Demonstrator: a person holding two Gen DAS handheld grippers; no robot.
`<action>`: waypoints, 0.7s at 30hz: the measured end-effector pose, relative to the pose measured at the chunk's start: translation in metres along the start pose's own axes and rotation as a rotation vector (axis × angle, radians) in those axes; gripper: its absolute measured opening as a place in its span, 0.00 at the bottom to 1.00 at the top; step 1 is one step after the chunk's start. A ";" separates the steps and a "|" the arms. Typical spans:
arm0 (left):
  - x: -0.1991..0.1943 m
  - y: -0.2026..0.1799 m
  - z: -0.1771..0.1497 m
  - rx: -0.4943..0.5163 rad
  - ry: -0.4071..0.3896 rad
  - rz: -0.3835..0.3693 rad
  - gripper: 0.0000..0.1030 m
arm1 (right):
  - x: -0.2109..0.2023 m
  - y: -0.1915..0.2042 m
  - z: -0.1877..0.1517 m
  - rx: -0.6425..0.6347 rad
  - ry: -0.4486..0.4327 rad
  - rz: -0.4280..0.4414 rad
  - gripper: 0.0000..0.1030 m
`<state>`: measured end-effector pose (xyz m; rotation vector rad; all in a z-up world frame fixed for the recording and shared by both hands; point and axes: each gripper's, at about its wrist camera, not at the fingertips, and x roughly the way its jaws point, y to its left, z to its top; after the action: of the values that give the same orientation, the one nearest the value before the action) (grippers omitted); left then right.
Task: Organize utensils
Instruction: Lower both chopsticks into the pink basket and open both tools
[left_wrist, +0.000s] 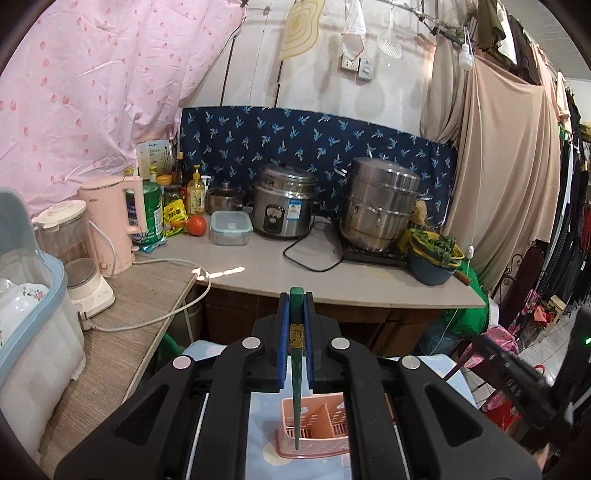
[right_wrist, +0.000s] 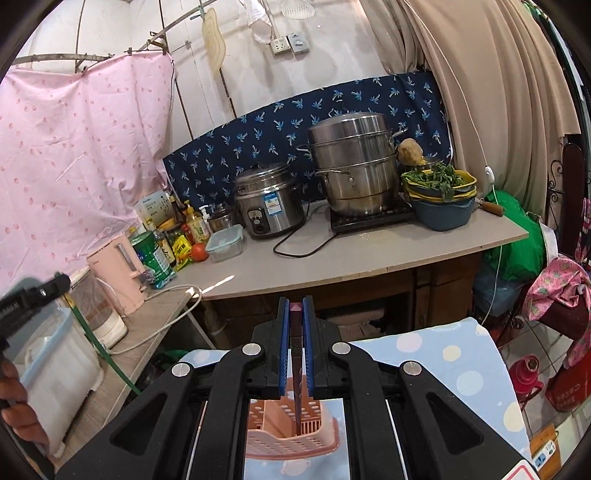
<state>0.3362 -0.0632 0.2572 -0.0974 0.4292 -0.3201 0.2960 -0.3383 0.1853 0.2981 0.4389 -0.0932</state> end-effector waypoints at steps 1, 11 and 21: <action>0.000 -0.001 0.002 0.002 -0.010 -0.004 0.07 | 0.000 0.000 -0.001 0.001 -0.002 0.001 0.06; 0.015 -0.011 0.008 0.019 -0.047 0.006 0.07 | 0.016 -0.003 -0.011 0.001 0.025 0.006 0.06; 0.034 0.009 -0.026 -0.023 0.045 0.080 0.45 | 0.005 -0.007 -0.017 -0.014 0.014 -0.026 0.41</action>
<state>0.3572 -0.0666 0.2182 -0.0953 0.4799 -0.2386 0.2927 -0.3398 0.1668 0.2800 0.4574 -0.1131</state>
